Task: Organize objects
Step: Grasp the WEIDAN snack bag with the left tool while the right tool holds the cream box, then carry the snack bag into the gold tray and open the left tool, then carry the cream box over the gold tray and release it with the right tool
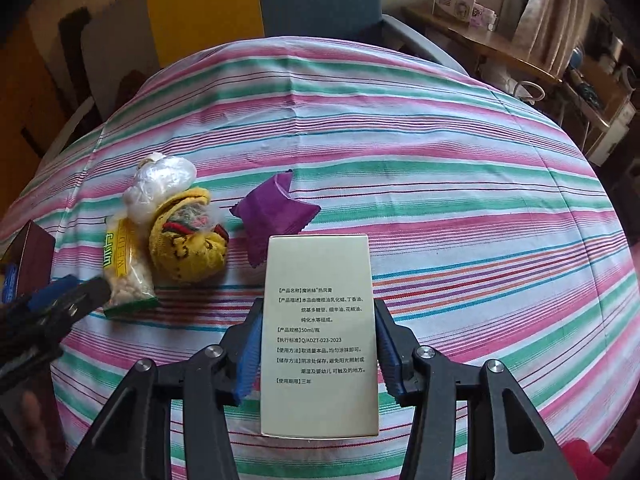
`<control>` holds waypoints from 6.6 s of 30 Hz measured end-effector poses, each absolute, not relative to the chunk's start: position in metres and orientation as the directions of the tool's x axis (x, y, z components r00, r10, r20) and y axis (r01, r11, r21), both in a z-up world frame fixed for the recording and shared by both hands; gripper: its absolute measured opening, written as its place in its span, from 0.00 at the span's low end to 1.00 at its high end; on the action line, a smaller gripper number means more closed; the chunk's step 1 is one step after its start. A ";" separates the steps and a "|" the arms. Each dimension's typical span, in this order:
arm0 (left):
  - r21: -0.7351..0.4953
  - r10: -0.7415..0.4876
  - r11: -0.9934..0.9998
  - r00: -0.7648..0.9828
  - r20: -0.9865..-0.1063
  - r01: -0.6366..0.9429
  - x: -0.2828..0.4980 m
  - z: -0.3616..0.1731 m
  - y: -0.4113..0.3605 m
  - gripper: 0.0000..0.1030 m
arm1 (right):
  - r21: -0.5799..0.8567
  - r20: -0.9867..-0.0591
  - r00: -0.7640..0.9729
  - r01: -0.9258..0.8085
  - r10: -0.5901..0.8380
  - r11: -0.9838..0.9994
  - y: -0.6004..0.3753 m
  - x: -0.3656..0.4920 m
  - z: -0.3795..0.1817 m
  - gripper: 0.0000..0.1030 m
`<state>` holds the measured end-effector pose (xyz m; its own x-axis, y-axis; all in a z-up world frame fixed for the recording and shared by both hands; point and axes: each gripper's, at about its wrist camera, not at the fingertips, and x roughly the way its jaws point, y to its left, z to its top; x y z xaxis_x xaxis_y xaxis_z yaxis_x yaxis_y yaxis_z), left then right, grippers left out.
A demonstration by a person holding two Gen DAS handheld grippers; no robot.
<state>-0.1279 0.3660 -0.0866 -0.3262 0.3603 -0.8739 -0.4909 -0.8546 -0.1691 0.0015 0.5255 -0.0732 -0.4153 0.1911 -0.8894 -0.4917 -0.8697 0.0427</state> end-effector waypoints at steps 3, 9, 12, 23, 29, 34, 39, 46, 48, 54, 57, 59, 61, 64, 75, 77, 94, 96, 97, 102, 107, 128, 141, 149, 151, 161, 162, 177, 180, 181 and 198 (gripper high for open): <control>-0.156 0.346 -0.859 -0.327 -0.879 -0.488 -0.139 -0.095 0.376 0.67 | 0.038 -0.890 -0.413 -0.490 0.193 -0.871 0.525 0.001 -0.073 0.50; -0.043 0.293 -0.850 -0.404 -0.866 -0.525 -0.139 -0.109 0.389 0.67 | 0.040 -0.897 -0.401 -0.494 0.186 -0.869 0.527 -0.001 -0.077 0.50; -0.010 0.268 -0.855 -0.427 -0.863 -0.518 -0.134 -0.109 0.384 0.57 | 0.041 -0.905 -0.386 -0.495 0.178 -0.868 0.527 -0.002 -0.081 0.50; -0.028 0.300 -0.854 -0.448 -0.842 -0.520 -0.083 -0.105 0.342 0.36 | 0.102 -0.930 -0.352 -0.526 0.107 -0.844 0.540 -0.004 -0.102 0.60; -0.008 0.357 -0.818 -0.498 -0.790 -0.574 -0.038 -0.107 0.322 0.36 | 0.155 -0.922 -0.381 -0.512 0.061 -0.845 0.537 -0.005 -0.104 0.81; -0.047 0.392 -0.815 -0.490 -0.778 -0.578 -0.038 -0.108 0.316 0.37 | 0.208 -0.913 -0.405 -0.543 0.037 -0.814 0.540 0.000 -0.101 0.83; -0.032 0.394 -0.812 -0.506 -0.768 -0.583 -0.035 -0.110 0.318 0.37 | 0.174 -0.907 -0.410 -0.583 0.102 -0.793 0.548 0.005 -0.096 0.83; -0.028 0.395 -0.812 -0.513 -0.762 -0.584 -0.034 -0.111 0.317 0.37 | 0.112 -0.888 -0.423 -0.578 0.180 -0.808 0.544 0.002 -0.085 0.86; -0.027 0.396 -0.812 -0.515 -0.760 -0.583 -0.034 -0.111 0.317 0.37 | 0.102 -0.898 -0.405 -0.572 0.172 -0.814 0.544 0.001 -0.088 0.86; -0.018 0.392 -0.812 -0.521 -0.759 -0.584 -0.032 -0.111 0.317 0.38 | 0.046 -0.920 -0.346 -0.564 0.185 -0.825 0.541 0.003 -0.095 0.49; -0.004 0.383 -0.812 -0.528 -0.758 -0.584 -0.031 -0.111 0.318 0.38 | 0.008 -0.925 -0.321 -0.556 0.206 -0.831 0.538 0.005 -0.097 0.49; -0.003 0.384 -0.811 -0.528 -0.758 -0.585 -0.031 -0.111 0.318 0.37 | -0.005 -0.926 -0.315 -0.542 0.209 -0.840 0.535 0.004 -0.097 0.49; -0.003 0.385 -0.810 -0.528 -0.757 -0.586 -0.031 -0.111 0.317 0.37 | 0.003 -0.928 -0.315 -0.542 0.200 -0.840 0.535 0.005 -0.097 0.49; 0.003 0.381 -0.810 -0.531 -0.757 -0.586 -0.030 -0.110 0.318 0.37 | 0.020 -0.930 -0.318 -0.548 0.186 -0.836 0.538 0.006 -0.097 0.49; 0.005 0.376 -0.811 -0.528 -0.762 -0.585 -0.029 -0.108 0.318 0.36 | -0.009 -0.927 -0.312 -0.533 0.207 -0.846 0.533 0.006 -0.096 0.49; 0.005 0.377 -0.808 -0.523 -0.765 -0.590 -0.026 -0.104 0.316 0.36 | -0.019 -0.926 -0.311 -0.527 0.214 -0.850 0.529 0.006 -0.096 0.49; -0.138 0.497 -0.800 -0.517 -0.697 -0.584 -0.003 -0.016 0.223 0.36 | -0.093 -0.911 -0.317 -0.465 0.264 -0.880 0.512 0.008 -0.093 0.49; -0.168 0.492 -0.819 -0.521 -0.697 -0.549 -0.011 -0.013 0.203 0.36 | -0.099 -0.910 -0.317 -0.461 0.268 -0.882 0.514 0.006 -0.095 0.49; -0.192 0.487 -0.833 -0.524 -0.699 -0.518 -0.019 -0.012 0.188 0.36 | -0.101 -0.909 -0.317 -0.459 0.270 -0.882 0.517 0.005 -0.096 0.49; -0.239 0.430 -0.890 -0.542 -0.723 -0.388 -0.057 -0.017 0.131 0.36 | -0.108 -0.908 -0.317 -0.453 0.273 -0.885 0.516 0.005 -0.097 0.49; -0.290 0.396 -0.915 -0.491 -0.776 -0.280 -0.103 -0.032 0.090 0.36 | -0.117 -0.907 -0.316 -0.446 0.278 -0.888 0.515 0.005 -0.097 0.49; -0.172 0.247 -0.964 -0.435 -0.866 -0.204 -0.223 -0.092 0.115 0.45 | -0.105 -0.910 -0.321 -0.434 0.263 -0.895 0.512 0.000 -0.098 0.49; -0.110 0.223 -0.966 -0.544 -0.809 -0.232 -0.174 -0.048 0.097 0.45 | -0.104 -0.909 -0.322 -0.437 0.264 -0.893 0.514 0.001 -0.100 0.50; -0.063 0.203 -0.968 -0.605 -0.770 -0.243 -0.095 -0.027 0.073 0.45 | -0.124 -0.905 -0.322 -0.427 0.279 -0.896 0.509 0.002 -0.101 0.50; -0.051 0.195 -0.969 -0.615 -0.764 -0.243 -0.079 -0.026 0.067 0.45 | -0.128 -0.904 -0.321 -0.426 0.281 -0.896 0.508 0.002 -0.101 0.50; 0.003 0.155 -0.972 -0.647 -0.746 -0.236 -0.038 -0.028 0.046 0.45 | -0.179 -0.890 -0.322 -0.405 0.323 -0.897 0.498 0.006 -0.104 0.49; -0.002 0.155 -0.973 -0.644 -0.749 -0.232 -0.038 -0.029 0.043 0.45 | -0.181 -0.888 -0.323 -0.405 0.326 -0.896 0.497 0.006 -0.104 0.49; -0.046 0.109 -0.993 -0.680 -0.725 -0.109 -0.037 -0.019 -0.018 0.45 | -0.171 -0.866 -0.356 -0.449 0.351 -0.877 0.486 0.008 -0.085 0.49; -0.049 0.074 -0.997 -0.680 -0.730 -0.057 -0.039 -0.021 -0.039 0.45 | -0.114 -0.843 -0.435 -0.431 0.317 -0.895 0.465 0.011 -0.057 0.49; -0.049 0.068 -0.998 -0.678 -0.732 -0.047 -0.040 -0.022 -0.042 0.45 | -0.107 -0.834 -0.461 -0.406 0.304 -0.908 0.453 0.010 -0.047 0.49; -0.088 0.068 -0.996 -0.642 -0.764 -0.001 -0.040 -0.042 -0.067 0.45 | 0.109 -0.868 -0.459 0.195 -0.189 -0.975 0.115 -0.088 -0.047 0.49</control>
<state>-0.0401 -0.0669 -0.0421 -0.6421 0.0681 -0.7636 -0.0012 -0.9961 -0.0878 -0.0879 0.1153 -0.0467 -0.4590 -0.1889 -0.8681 0.1950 -0.9747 0.1090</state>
